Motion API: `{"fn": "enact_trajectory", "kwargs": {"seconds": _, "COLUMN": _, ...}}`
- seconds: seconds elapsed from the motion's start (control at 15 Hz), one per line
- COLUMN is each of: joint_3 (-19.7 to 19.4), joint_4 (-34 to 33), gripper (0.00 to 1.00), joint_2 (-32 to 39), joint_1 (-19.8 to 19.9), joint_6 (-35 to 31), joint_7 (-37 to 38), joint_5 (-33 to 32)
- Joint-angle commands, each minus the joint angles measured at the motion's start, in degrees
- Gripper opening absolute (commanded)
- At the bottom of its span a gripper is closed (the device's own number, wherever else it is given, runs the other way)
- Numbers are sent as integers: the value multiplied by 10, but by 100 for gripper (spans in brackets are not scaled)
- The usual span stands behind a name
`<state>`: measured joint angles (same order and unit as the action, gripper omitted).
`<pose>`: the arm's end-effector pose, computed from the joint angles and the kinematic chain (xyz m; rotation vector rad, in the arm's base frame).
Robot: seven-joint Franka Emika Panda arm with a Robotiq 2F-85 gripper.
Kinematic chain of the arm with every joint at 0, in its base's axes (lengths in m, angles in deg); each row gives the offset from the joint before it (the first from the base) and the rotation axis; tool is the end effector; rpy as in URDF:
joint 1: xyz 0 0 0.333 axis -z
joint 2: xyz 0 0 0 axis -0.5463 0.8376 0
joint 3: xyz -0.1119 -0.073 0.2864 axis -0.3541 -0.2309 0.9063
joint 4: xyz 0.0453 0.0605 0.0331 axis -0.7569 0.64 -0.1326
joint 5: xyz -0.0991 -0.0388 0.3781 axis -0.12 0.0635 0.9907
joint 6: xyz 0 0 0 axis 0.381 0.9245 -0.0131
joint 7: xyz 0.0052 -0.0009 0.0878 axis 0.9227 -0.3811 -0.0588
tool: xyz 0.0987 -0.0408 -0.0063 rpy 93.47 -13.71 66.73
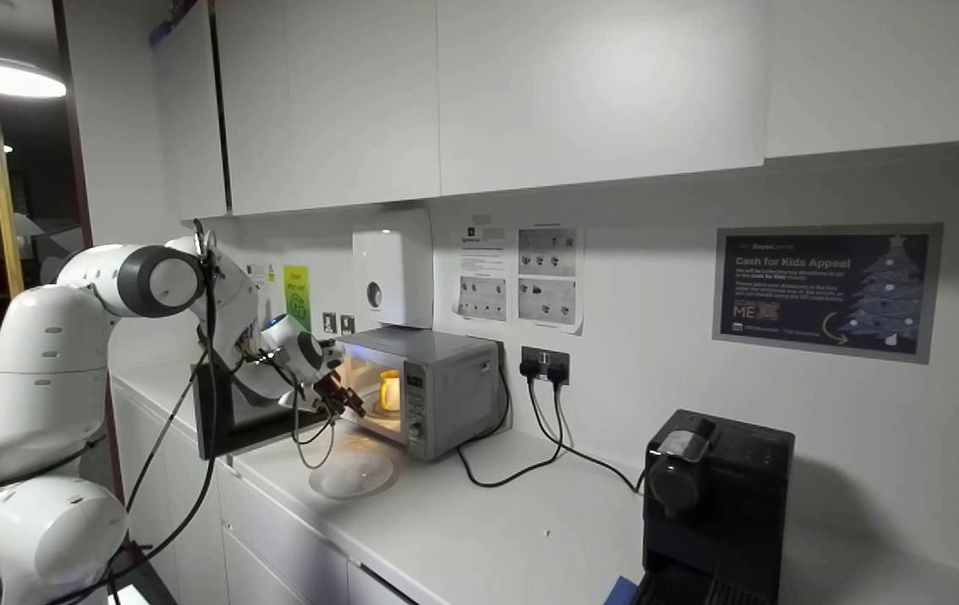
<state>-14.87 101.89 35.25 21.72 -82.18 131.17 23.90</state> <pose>0.5564 0.1838 0.3527 2.8990 0.0384 0.9032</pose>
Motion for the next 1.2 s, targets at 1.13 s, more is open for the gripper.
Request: {"fn": "enact_trajectory", "kwargs": {"seconds": 1.13, "joint_3": -36, "joint_4": -55, "gripper": 100, "joint_2": 42, "joint_1": -4, "joint_6": -15, "joint_7": 310, "joint_5": -370}}
